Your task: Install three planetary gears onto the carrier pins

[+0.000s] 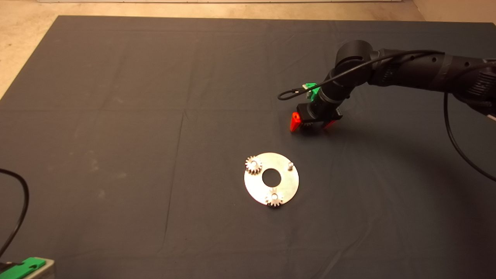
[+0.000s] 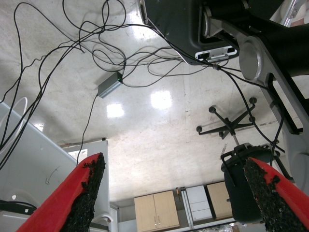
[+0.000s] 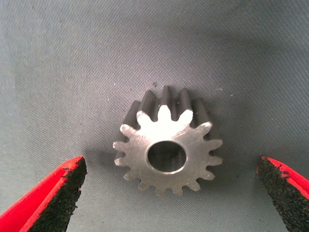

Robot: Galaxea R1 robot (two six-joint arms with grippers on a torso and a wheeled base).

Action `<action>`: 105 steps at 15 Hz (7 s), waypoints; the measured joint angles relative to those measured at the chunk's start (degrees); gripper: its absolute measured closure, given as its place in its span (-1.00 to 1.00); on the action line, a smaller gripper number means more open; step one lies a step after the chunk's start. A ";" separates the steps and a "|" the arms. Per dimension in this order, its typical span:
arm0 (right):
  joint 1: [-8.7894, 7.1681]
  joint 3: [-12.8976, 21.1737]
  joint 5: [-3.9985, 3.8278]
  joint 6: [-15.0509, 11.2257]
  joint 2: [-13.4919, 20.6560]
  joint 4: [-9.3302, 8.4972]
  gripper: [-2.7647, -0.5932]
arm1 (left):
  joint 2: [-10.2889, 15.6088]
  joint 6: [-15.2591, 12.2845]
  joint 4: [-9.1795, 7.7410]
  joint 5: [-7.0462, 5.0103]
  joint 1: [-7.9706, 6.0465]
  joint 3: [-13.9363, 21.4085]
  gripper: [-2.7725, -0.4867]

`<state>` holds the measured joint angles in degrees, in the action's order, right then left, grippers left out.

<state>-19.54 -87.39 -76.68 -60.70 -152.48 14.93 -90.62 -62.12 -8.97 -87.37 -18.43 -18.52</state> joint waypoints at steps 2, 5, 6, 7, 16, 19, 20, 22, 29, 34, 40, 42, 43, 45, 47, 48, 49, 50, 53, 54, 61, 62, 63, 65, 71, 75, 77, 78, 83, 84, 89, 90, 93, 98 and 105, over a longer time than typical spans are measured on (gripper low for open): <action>-0.08 -0.56 0.05 0.12 -0.15 -0.38 -0.81 | 0.00 -0.02 0.02 0.00 0.00 0.00 -0.36; -0.22 -2.10 -0.06 0.52 -0.44 -1.16 -0.78 | 0.00 -0.05 -0.01 0.00 0.00 0.00 -0.36; -0.29 -2.53 -0.16 0.61 -0.53 -1.46 -0.74 | 0.00 -0.05 -0.01 0.00 0.00 0.00 -0.36; -0.30 -2.79 -0.19 1.14 -0.58 -1.66 -0.70 | 0.00 -0.05 -0.01 0.00 0.00 0.00 -0.36; -0.79 -4.87 -0.44 4.96 -2.47 -1.62 -0.40 | 0.05 -0.06 -0.01 -0.02 0.00 0.00 -0.36; -1.40 -4.85 0.62 5.18 -3.21 -1.60 -0.24 | 0.17 -0.06 -0.02 0.00 0.00 0.00 -0.36; -1.57 -4.85 0.53 5.18 -3.21 -1.57 -0.23 | 0.20 -0.06 -0.01 -0.02 0.00 0.00 -0.36; -1.57 -4.83 0.40 5.18 -3.23 -1.60 -0.12 | 0.19 -0.06 -0.02 0.00 0.00 0.00 -0.36; -1.56 -4.81 -0.22 5.39 -3.27 -1.60 0.02 | 0.20 -0.06 -0.02 0.00 0.00 0.01 -0.36; -1.55 -4.81 -0.67 5.40 -3.23 -1.57 0.25 | 2.10 1.18 -0.02 0.02 0.00 0.00 -0.36; -1.54 -4.81 -0.88 5.41 -3.21 -1.57 0.41 | 9.22 7.05 -0.02 0.02 -0.02 0.02 -0.36; -1.54 -4.81 -1.07 5.41 -3.22 -1.57 0.47 | 11.72 9.07 -0.03 0.01 -0.01 0.02 -0.36; -1.54 -4.81 -1.07 5.41 -3.21 -1.57 0.47 | 12.92 10.05 -0.02 0.02 -0.01 0.02 -0.36; -1.52 -4.81 -1.11 5.41 -3.23 -1.57 0.49 | 14.31 10.89 -0.02 0.00 -0.02 0.02 -0.36; -1.52 -4.81 -1.20 5.41 -3.23 -1.57 0.49 | 14.95 11.65 -0.04 0.02 -0.02 0.05 -0.36; -1.53 -4.76 -1.27 5.41 -3.23 -1.57 0.51 | 15.19 11.74 -0.04 0.02 -0.02 0.05 -0.36; -1.53 -4.76 -1.51 5.41 -3.23 -1.57 0.52 | 15.40 11.89 -0.04 0.02 -0.02 0.05 -0.36; -1.51 -4.70 -1.73 5.42 -3.26 -1.57 0.52 | 15.46 11.91 -0.04 0.02 -0.02 0.05 -0.36; -1.45 -4.28 -2.69 5.41 -3.26 -1.57 0.54 | 15.43 12.07 -0.04 0.02 -0.02 0.05 -0.36; -1.40 -3.39 -3.08 5.39 -3.23 -1.54 0.54 | 15.41 12.04 -0.04 0.02 -0.02 0.05 -0.36; -4.36 1.12 -6.16 5.33 -3.84 -2.59 0.57 | 8.30 8.82 -0.04 0.13 -0.02 0.05 -0.36; -6.81 1.67 -7.77 5.33 -3.84 -2.97 0.58 | 8.02 8.55 -0.04 0.13 -0.01 0.05 -0.36; -7.41 1.99 -8.43 5.33 -3.84 -3.01 0.58 | 7.67 8.32 -0.04 0.11 -0.02 0.05 -0.36; -8.06 3.13 -10.86 5.33 -4.36 -4.83 0.58 | 7.19 7.85 -0.04 0.13 -0.02 0.05 -0.36; -7.94 6.84 -10.64 5.07 -7.58 -6.29 0.58 | 6.79 7.44 -0.04 0.11 -0.02 0.05 -0.36; -7.94 8.87 -10.82 3.78 -7.71 -7.97 0.58 | 6.80 7.30 -0.04 0.11 -0.02 0.05 -0.36; -7.91 11.56 -10.80 1.88 -7.72 -8.90 0.58 | 6.80 7.30 -0.04 0.11 -0.02 0.05 -0.36; -7.88 12.69 -10.82 1.01 -7.72 -9.01 0.58 | 6.80 7.28 -0.04 0.11 -0.02 0.05 -0.36; -4.63 20.17 -10.84 -2.86 -7.67 -9.92 0.58 | 6.84 7.28 -0.04 0.11 -0.02 0.05 -0.36; -3.63 21.01 -10.86 -3.33 -7.56 -9.92 0.58 | 6.84 7.27 -0.04 0.13 -0.02 0.05 -0.36; -2.04 22.73 -10.97 -3.94 -6.65 -9.92 0.58 | 6.97 7.11 -0.07 0.11 -0.02 0.05 -0.36; -1.88 22.78 -11.03 -3.91 -6.29 -9.92 0.58 | 6.97 7.06 -0.07 0.13 -0.02 0.05 -0.36; -1.87 22.98 -11.10 -3.77 -5.93 -9.87 0.58 | 6.97 6.84 -0.07 0.11 -0.02 0.05 -0.36; -1.87 23.06 -11.10 -2.11 -5.11 -9.40 0.58 | 7.00 6.45 -0.07 0.11 -0.02 0.05 -0.36; -1.01 21.68 -11.03 2.40 -4.66 -6.74 0.58 | 6.97 6.40 -0.09 0.11 -0.02 0.05 -0.36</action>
<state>-20.55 -65.71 -87.71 -58.30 -157.14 8.19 -83.65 -55.72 -9.06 -87.26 -18.46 -18.47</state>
